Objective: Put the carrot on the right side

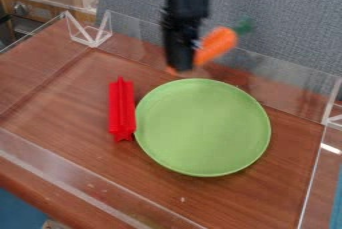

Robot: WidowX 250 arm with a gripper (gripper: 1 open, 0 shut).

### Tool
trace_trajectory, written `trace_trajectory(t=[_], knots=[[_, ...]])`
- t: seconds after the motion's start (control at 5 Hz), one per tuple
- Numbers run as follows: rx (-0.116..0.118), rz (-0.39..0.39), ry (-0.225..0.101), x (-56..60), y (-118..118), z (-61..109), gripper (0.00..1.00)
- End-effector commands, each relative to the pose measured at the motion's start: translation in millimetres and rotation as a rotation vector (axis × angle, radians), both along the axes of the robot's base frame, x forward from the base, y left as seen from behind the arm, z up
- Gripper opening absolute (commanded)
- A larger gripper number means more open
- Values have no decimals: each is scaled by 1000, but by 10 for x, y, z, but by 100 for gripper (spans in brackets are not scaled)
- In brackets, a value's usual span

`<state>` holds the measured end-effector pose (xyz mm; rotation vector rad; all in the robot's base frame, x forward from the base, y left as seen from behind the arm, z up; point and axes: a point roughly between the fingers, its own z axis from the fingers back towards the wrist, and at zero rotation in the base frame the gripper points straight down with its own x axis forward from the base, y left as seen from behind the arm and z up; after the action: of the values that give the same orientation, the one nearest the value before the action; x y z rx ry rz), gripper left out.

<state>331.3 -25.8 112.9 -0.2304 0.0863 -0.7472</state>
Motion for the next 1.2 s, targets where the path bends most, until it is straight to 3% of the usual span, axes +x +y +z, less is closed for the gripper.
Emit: trace_trajectory(t=[0.0, 0.2, 0.4, 0.6, 1.0], knots=[[-26, -16, -60, -149, -337, 104, 0], [-41, -6, -44, -275, -518, -21, 0], [-54, 12, -35, -236, -372, -228, 100], [-48, 44, -57, -217, -168, -275, 100], [-40, 99, -61, -381, -218, -374, 100]])
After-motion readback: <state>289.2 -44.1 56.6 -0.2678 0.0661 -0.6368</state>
